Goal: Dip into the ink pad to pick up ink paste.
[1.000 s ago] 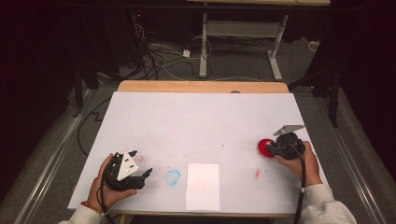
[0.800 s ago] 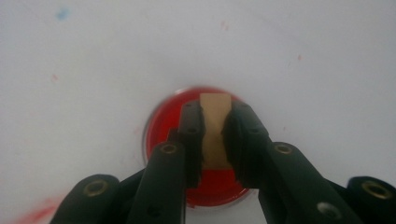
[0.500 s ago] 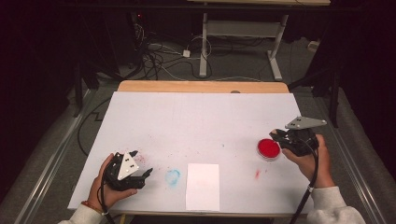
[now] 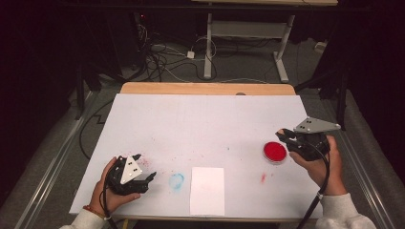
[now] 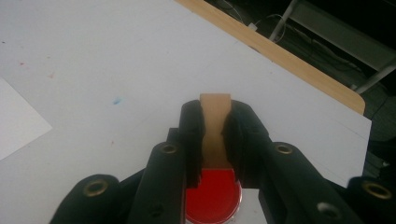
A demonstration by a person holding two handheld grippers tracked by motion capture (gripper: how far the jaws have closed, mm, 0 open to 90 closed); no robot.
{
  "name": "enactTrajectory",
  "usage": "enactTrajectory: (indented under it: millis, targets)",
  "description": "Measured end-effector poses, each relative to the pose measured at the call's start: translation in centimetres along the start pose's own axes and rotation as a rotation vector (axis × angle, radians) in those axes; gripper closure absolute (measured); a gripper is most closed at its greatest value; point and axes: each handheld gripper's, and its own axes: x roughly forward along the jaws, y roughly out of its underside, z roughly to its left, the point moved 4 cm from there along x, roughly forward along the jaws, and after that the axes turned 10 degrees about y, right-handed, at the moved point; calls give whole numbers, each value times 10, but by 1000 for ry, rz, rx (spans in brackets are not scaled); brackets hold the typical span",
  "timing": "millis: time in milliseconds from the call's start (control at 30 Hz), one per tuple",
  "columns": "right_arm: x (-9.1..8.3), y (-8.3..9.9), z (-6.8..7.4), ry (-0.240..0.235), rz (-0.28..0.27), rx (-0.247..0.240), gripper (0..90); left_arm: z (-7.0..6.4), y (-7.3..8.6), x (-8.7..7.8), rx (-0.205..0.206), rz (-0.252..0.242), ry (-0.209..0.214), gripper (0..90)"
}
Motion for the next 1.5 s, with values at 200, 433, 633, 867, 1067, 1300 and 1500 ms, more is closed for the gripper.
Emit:
enactTrajectory:
  millis: [200, 433, 633, 867, 1067, 1300, 1500]
  targets:
    - [17, 11, 1, -8, 54, 4, 766, 0, 0, 0, 3, 2, 2, 211]
    - [49, 37, 2, -24, 155, 16, 766, 0, 0, 1, 1, 1, 3, 212]
    - [65, 50, 4, -43, 217, 19, 766, 0, 0, 1, 2, 6, 4, 212]
    - [77, 61, 7, -57, 278, 8, 766, 0, 1, 1, 2, 8, 5, 212]
    - [82, 66, 9, -59, 291, 13, 766, -1, 1, 1, 4, 12, 6, 213]
    - [82, 69, 7, -76, 285, 44, 766, -1, 0, 1, 4, 11, 7, 213]
    - [82, 70, 8, -68, 274, 29, 767, -1, 0, 1, 2, 7, 8, 212]
